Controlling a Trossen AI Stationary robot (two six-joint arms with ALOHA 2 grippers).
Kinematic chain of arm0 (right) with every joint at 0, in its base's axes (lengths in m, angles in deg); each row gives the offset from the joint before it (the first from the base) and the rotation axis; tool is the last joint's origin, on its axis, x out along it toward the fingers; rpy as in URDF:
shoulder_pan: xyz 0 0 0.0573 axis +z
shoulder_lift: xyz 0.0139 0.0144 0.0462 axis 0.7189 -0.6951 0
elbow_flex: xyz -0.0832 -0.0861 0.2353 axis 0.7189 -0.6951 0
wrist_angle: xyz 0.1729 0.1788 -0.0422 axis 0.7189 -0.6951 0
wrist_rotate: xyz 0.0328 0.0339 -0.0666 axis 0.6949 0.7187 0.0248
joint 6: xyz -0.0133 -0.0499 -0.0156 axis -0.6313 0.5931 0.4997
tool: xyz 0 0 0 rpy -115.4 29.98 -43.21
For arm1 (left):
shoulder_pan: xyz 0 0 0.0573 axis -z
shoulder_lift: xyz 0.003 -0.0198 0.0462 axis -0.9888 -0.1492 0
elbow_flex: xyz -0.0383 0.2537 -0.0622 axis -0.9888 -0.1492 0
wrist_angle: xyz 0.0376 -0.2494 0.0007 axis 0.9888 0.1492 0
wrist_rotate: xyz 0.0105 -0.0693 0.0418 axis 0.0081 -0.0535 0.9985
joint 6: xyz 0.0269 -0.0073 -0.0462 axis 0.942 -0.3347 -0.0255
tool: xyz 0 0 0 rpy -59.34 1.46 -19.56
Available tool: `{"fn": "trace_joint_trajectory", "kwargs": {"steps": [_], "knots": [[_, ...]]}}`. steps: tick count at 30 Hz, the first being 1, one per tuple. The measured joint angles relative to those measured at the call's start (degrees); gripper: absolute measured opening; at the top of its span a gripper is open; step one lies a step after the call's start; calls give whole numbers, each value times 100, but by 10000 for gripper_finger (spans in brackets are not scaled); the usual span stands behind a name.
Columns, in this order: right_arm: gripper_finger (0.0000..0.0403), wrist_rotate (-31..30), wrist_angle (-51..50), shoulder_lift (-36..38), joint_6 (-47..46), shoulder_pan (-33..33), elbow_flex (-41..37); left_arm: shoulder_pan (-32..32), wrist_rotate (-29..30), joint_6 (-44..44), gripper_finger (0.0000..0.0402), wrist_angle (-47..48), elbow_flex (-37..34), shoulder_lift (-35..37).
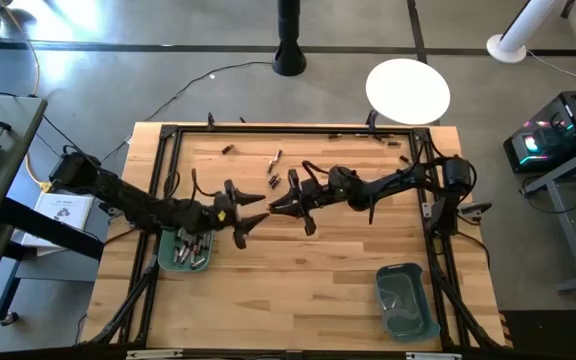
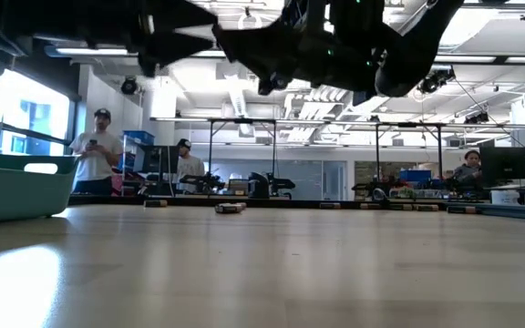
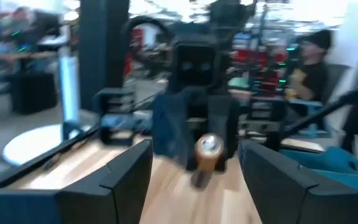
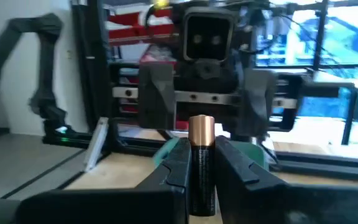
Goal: Sort batteries
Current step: Put the black battery into the green bin
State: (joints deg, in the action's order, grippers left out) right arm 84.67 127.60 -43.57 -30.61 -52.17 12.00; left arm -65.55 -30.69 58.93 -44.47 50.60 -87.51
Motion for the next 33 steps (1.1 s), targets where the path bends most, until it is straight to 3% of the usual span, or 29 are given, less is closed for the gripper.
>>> {"fn": "trace_joint_trajectory", "kwargs": {"steps": [4,24,33], "knots": [[27,4,88,0,-46,34,118,-13,-316,371,207,-15,175,0],[28,179,108,0,-103,38,187,-8,-249,499,52,97,212,8],[81,39,-325,0,-48,44,196,3,-321,584,5,120,219,-5]]}}
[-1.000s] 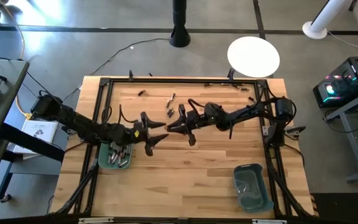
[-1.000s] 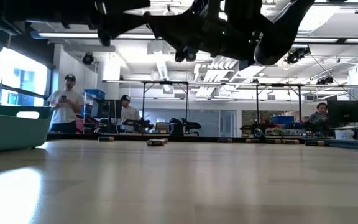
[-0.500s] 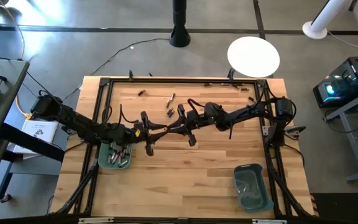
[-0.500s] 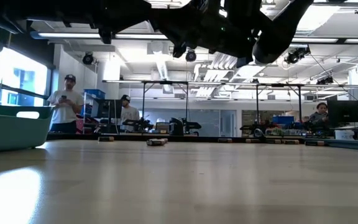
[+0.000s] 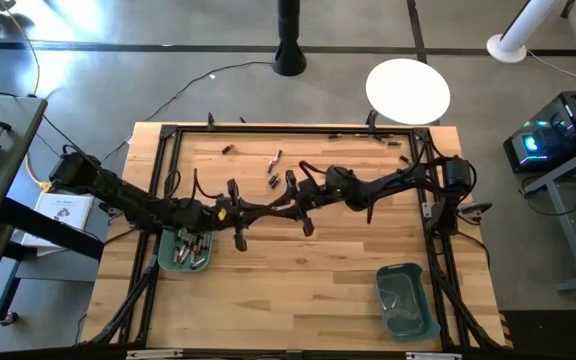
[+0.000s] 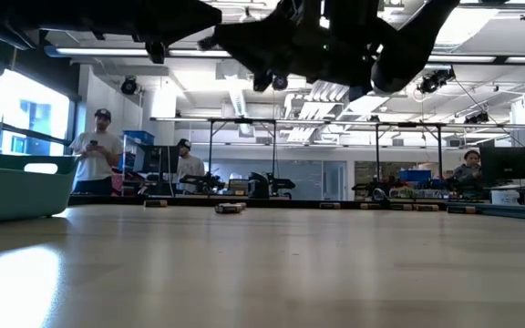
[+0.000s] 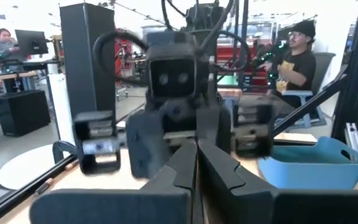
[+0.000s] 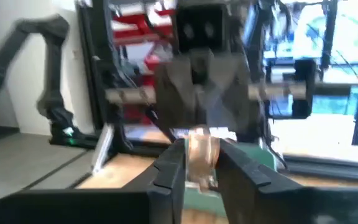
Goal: Sort batteries
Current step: Put the black battery into the green bin
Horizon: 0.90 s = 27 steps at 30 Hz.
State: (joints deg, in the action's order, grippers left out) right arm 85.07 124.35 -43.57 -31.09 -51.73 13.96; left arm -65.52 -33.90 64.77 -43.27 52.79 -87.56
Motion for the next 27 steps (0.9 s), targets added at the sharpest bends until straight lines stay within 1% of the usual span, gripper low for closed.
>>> {"fn": "trace_joint_trajectory", "kwargs": {"steps": [3,7,9,13,16,18,22,25,27], "knots": [[109,-144,-112,-8,-1,-12,-4,3,-3,39,2,-1,-2,2],[143,-675,-489,0,60,-27,0,4,10,-11,2,146,-2,2],[153,-837,-811,0,150,-75,0,4,78,-198,2,383,-2,2],[160,-879,-1687,0,396,-205,0,4,95,-686,2,969,-2,2],[163,-861,-2596,-1,828,-302,0,-9,106,-1077,1,1396,-2,2],[172,-839,-2958,-58,1260,-389,-4,-15,113,-1317,1,1572,-2,2],[208,-696,-3115,-388,1765,-634,151,-24,114,-1562,0,1665,-7,2],[241,-235,-3344,-828,2083,-758,582,-24,114,-1678,0,1665,-7,4],[257,-121,-3434,-1154,2334,-775,947,-24,115,-1762,0,1664,-7,4]]}}
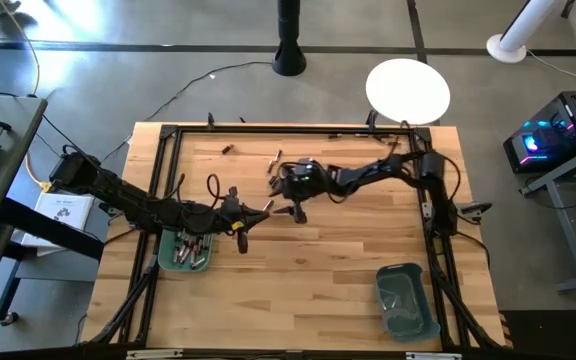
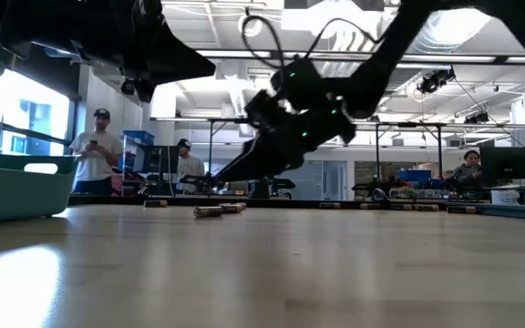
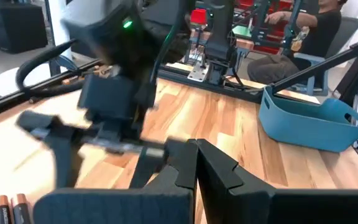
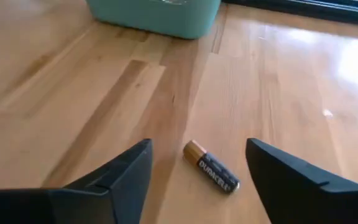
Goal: Sort batteries
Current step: Put the black battery into the green bin
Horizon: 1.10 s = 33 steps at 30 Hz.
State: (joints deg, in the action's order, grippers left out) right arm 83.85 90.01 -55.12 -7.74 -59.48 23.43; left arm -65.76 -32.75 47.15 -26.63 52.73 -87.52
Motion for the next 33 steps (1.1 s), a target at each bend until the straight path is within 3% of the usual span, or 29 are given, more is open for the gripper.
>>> {"fn": "trace_joint_trajectory", "kwargs": {"steps": [5,9,17,20,23,30,33], "knots": [[264,19,-623,-657,967,-62,783,0,1,-178,0,1,0,0],[247,138,-1026,-1036,1055,-150,1198,2,1,-262,0,2,0,0],[123,351,-1647,-1187,672,-186,1280,98,23,-449,0,76,0,2],[72,290,-1649,-1174,375,-179,1084,272,285,-574,0,328,0,2],[35,101,-1129,-1155,144,-129,745,466,798,-820,0,702,0,2],[39,-45,556,-1186,-893,-88,65,590,1021,-1950,2,1582,0,-9],[46,-116,1058,-1190,-1046,-4,-83,590,979,-1963,18,1759,0,-155]]}}
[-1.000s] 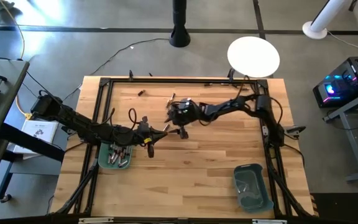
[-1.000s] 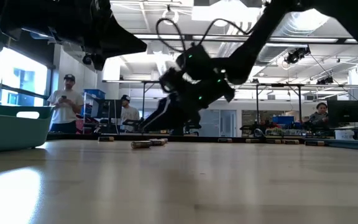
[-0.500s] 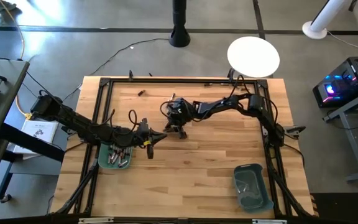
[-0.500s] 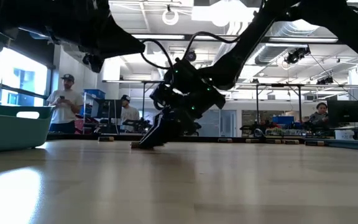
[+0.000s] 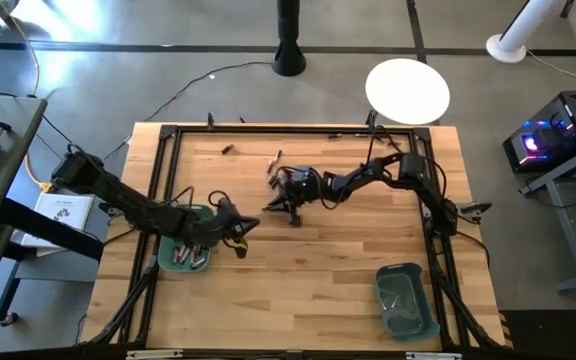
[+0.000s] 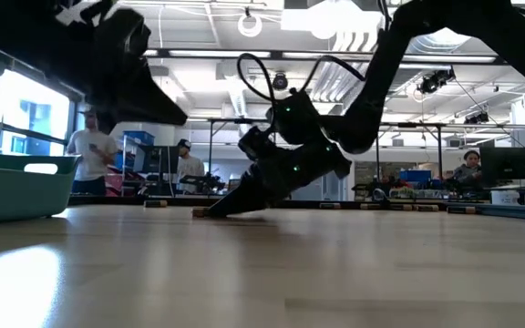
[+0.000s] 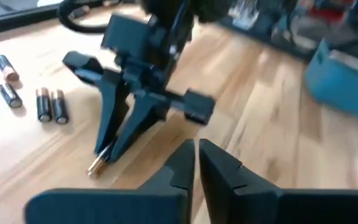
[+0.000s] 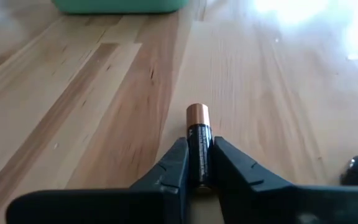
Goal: Sort batteries
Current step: Put the black battery into the green bin
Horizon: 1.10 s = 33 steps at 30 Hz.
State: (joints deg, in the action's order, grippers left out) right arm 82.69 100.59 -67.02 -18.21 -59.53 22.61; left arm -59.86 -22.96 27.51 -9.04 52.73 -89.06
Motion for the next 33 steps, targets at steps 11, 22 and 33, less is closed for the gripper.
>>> {"fn": "trace_joint_trajectory", "kwargs": {"steps": [11,22,33], "knots": [[35,-3,906,1047,-189,417,-1071,-114,-191,-167,184,-117,-2,-1154],[36,-28,948,1341,-104,974,-1159,-296,-393,1328,202,-2124,-2,-1930],[37,-62,1300,1341,-259,1093,-1134,-323,-673,1263,144,-2198,0,-1985]]}}
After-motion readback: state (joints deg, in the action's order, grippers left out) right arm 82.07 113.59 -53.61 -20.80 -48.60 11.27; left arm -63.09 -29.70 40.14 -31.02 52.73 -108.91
